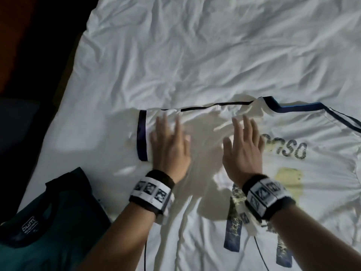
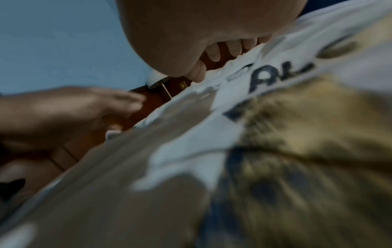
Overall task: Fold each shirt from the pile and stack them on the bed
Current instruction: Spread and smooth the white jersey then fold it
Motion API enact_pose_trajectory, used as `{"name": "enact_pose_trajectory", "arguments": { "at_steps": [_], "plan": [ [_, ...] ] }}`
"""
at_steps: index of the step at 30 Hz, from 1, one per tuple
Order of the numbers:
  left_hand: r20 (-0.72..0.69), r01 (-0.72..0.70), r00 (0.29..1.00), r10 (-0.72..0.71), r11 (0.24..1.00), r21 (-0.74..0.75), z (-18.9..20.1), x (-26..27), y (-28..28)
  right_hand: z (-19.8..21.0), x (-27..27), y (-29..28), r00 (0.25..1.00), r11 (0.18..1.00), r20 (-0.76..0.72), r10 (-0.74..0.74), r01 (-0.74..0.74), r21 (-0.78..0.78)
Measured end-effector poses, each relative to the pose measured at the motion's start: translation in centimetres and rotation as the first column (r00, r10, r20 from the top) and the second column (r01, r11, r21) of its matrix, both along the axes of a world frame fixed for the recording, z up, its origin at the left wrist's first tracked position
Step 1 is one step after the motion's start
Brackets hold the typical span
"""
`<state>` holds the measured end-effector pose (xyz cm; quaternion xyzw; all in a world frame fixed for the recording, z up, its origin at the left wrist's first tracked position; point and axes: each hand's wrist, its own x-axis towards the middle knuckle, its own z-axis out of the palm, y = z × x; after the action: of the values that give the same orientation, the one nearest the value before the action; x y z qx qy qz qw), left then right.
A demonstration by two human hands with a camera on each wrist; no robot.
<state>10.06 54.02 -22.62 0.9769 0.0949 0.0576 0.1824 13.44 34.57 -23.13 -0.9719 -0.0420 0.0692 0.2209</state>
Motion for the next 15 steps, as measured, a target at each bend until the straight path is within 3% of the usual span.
{"name": "enact_pose_trajectory", "arguments": {
  "at_steps": [2, 3, 5, 9, 11, 13, 15],
  "plan": [
    [-0.197, 0.386, 0.905, -0.377, 0.922, 0.007, -0.4, -0.6, -4.1, -1.3, -3.0, -1.9, 0.993, 0.998, -0.120, -0.011, 0.004, -0.061],
    [-0.292, 0.475, 0.842, -0.453, 0.880, 0.004, -1.0, -0.8, -4.9, -1.9, -4.0, -2.9, 0.986, 0.995, -0.165, -0.006, -0.009, -0.095],
    [-0.418, 0.486, 0.802, -0.428, 0.873, 0.039, -2.5, -0.4, -4.0, -2.9, -4.9, -4.9, 0.976, 0.985, -0.217, 0.016, -0.052, -0.163],
    [-0.517, 0.204, 0.852, -0.082, 0.961, 0.184, -3.4, 0.3, 0.2, -2.9, -4.4, -8.6, 0.972, 0.972, -0.234, -0.015, -0.041, -0.232],
    [-0.492, 0.119, 0.870, 0.012, 0.965, 0.235, -2.2, 0.9, -1.0, -2.4, -4.0, -9.8, 0.978, 0.968, -0.198, -0.072, 0.021, -0.249],
    [-0.426, 0.243, 0.893, -0.147, 0.953, 0.180, -0.8, 1.8, -4.8, -1.8, -3.7, -10.2, 0.991, 0.965, -0.135, -0.005, -0.030, -0.260],
    [-0.422, 0.507, 0.799, -0.429, 0.857, 0.089, -0.6, 2.6, -9.1, -2.0, -3.2, -10.7, 0.985, 0.951, -0.127, 0.116, -0.147, -0.272]
  ]
}}
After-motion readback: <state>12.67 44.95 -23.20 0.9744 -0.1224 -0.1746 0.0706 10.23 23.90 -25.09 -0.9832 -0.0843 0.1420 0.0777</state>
